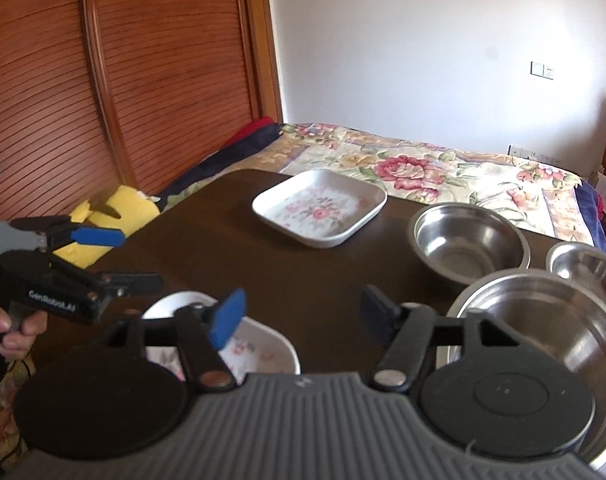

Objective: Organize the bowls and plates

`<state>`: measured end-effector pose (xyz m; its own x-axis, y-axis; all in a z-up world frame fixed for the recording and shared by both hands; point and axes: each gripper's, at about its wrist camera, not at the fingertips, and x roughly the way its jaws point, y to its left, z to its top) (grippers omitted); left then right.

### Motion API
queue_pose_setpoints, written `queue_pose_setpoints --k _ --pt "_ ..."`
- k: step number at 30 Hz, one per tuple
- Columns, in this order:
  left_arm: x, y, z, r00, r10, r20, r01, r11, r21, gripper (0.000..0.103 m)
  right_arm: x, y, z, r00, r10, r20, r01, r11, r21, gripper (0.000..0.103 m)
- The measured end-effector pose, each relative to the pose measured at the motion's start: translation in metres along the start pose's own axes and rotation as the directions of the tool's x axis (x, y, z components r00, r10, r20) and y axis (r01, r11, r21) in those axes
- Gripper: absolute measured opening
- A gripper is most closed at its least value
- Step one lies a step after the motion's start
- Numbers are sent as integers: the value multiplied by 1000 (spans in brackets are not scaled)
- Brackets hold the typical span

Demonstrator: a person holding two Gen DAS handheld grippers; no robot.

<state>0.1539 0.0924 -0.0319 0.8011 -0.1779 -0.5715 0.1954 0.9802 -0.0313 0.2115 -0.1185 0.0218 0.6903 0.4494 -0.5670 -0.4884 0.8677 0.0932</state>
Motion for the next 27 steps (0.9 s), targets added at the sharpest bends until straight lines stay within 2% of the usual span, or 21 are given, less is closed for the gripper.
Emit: queue_pose_setpoints --k 2,10,16,22,27 --pt "2 2 3 1000 1 -3 -1 1000 2 103 2 -1 3 1000 -2 10 2 1000 0 85" --pt "12 7 14 1000 11 -14 -10 1000 26 103 11 -2 21 1000 -16 11 16 1000 -11 91" --pt "19 13 20 1000 -21 -18 21 1000 14 103 21 -3 32 1000 -21 7 21 1000 -18 91" --pt "27 15 28 1000 -8 -11 8 998 56 103 34 -7 47 999 -38 -7 38 999 -15 91" --pt "38 25 40 999 -30 -11 31 997 69 103 49 -11 61 998 -46 -32 45 999 -22 91"
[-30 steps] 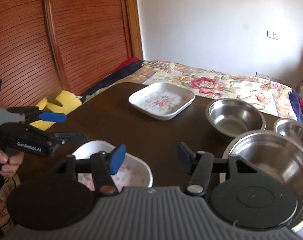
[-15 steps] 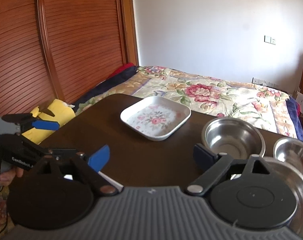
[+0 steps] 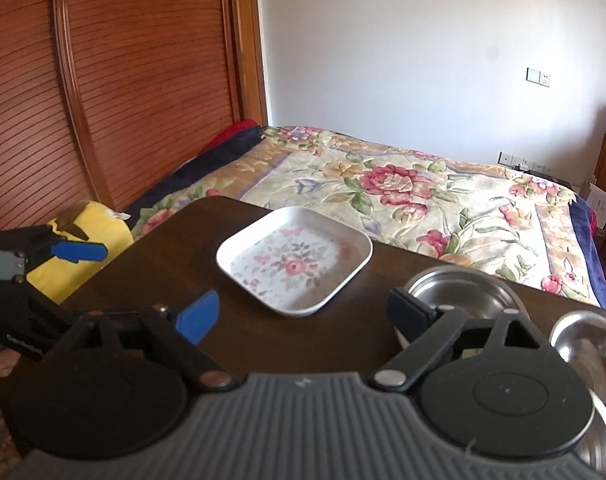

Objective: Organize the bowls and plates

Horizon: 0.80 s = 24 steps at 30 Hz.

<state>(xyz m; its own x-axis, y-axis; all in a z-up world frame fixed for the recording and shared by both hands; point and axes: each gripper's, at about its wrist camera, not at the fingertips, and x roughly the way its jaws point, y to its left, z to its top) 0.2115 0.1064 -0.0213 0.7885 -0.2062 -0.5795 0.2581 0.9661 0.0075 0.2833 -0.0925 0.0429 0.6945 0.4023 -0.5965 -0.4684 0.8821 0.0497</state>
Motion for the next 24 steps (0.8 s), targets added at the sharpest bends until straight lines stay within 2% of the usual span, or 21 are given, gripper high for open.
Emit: queue_pose_setpoints --k 3,7,9,11,14,19,24 --pt "10 7 10 1000 7 -14 -7 1000 18 103 12 -4 10 1000 5 -24 -4 1000 7 91" --pt "21 22 24 999 -44 -13 44 999 -2 103 28 -7 20 998 12 -59 -12 1000 9 88" --pt "26 28 31 998 -70 -12 69 997 -18 103 37 -8 24 996 27 -87 -27 1000 8 78" --pt "33 33 37 995 -95 -15 95 995 -37 103 47 -8 27 992 40 -120 -40 999 8 63" --pt "47 39 47 992 -124 -31 122 991 -58 103 60 -7 30 987 41 -153 -40 999 8 53" --pt "70 45 60 989 -137 -50 133 988 -77 103 79 -12 31 978 32 -206 -28 999 22 44" --pt "90 51 71 985 -156 -72 148 984 -98 95 95 -17 30 969 15 -246 -8 1000 29 40"
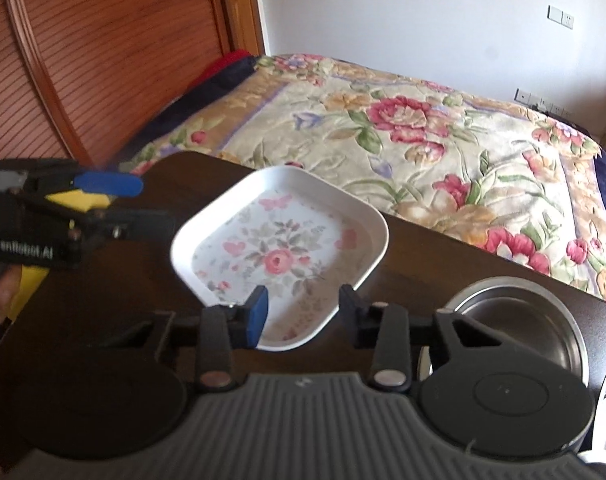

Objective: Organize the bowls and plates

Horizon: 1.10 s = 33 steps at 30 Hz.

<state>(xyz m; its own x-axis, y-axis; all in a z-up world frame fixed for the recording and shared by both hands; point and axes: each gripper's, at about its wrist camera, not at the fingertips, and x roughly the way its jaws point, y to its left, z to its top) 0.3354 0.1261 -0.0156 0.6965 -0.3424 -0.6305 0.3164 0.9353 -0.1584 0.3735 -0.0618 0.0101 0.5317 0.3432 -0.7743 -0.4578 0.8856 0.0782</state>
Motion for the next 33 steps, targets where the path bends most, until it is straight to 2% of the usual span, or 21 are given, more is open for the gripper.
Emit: queue_pose_setpoints --k 13,25,28,31,33 --pt "50 18 13 997 44 -63 -46 999 -30 74 17 -3 3 998 -27 -52 26 999 -20 38" --pt "67 20 7 993 69 -100 -71 997 -14 56 28 -3 2 996 -28 -80 25 999 -30 37" --pt "70 20 3 991 74 -114 -75 997 -9 50 28 -3 2 996 -28 -82 25 999 -34 33" --pt "70 23 1 990 80 -118 -83 996 -25 46 28 -4 1 997 -15 -82 12 999 -41 24" --pt "69 24 0 990 77 -118 -81 996 -35 41 28 -3 1 996 -14 -83 10 999 -43 24"
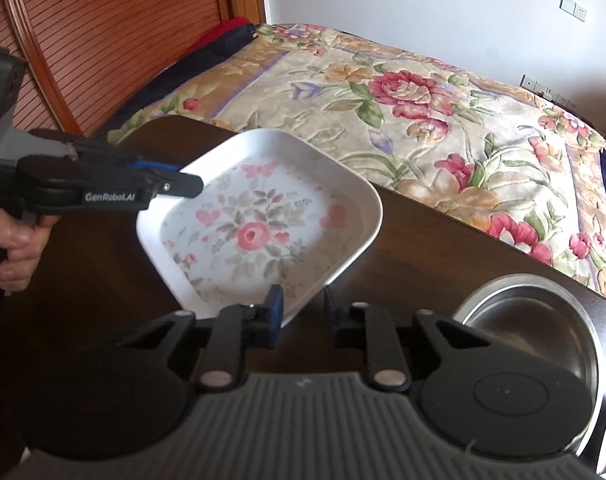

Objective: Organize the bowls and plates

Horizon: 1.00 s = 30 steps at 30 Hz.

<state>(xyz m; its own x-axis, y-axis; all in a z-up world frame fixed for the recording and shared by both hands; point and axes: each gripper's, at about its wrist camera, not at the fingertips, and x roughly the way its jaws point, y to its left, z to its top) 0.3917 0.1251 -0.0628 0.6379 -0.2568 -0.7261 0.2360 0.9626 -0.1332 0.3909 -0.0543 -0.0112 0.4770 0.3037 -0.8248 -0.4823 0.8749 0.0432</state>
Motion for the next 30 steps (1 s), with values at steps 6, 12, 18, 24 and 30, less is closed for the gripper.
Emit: queue_pose_setpoints --k 6,12,18,24,30 --pt "-2 0 -2 1000 -6 2 6 1000 0 36 3 1 0 1000 1 -6 -1 1000 8 24" --pt "-4 -1 -4 1000 -8 1 8 1000 -4 36 9 3 2 1000 -9 -19 9 1000 -14 24" --pt "-9 1 -7 1000 -9 -5 9 1000 -14 36 6 -2 2 1000 12 -17 -12 1000 -13 21" --pt "-26 5 -18 1000 -22 -10 22 999 -36 35 -7 2 -2 999 25 31 -25 1000 2 18" --pt "-55 1 -25 1000 -20 19 20 999 -35 35 -28 8 -7 996 49 77 -49 999 2 17"
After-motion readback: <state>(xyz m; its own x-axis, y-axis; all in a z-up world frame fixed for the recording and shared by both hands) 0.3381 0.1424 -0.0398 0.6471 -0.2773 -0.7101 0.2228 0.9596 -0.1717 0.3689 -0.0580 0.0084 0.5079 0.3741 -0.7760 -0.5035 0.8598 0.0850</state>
